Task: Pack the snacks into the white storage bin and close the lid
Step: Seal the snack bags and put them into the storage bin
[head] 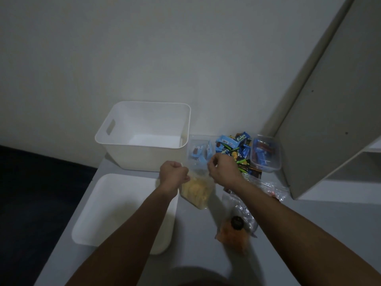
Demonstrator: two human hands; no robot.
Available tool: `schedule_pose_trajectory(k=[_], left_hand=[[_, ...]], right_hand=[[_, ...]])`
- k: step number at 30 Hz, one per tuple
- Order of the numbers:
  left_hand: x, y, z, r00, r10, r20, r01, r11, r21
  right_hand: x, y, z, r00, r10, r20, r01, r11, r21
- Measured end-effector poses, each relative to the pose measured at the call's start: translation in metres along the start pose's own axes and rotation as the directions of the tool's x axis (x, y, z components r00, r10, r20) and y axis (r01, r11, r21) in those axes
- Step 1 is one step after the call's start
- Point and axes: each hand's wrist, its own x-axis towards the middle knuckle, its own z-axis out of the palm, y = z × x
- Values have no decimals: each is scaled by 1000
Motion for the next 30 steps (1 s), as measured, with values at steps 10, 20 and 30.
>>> schedule_pose_trajectory(k=[10,20,30], left_hand=[[-12,10,-5,994,79,73,-84,993,80],[-2,23,-14,955,282,96,-294,943,153],[4,25,-17,918,391,61,-395,900,185]], right_hand=[[4,3,-9,999,-4,32,5,1000,-6],[10,3,-25,982,-176,62,175,984,16],[7,2,-30,980,-179,86,176,984,42]])
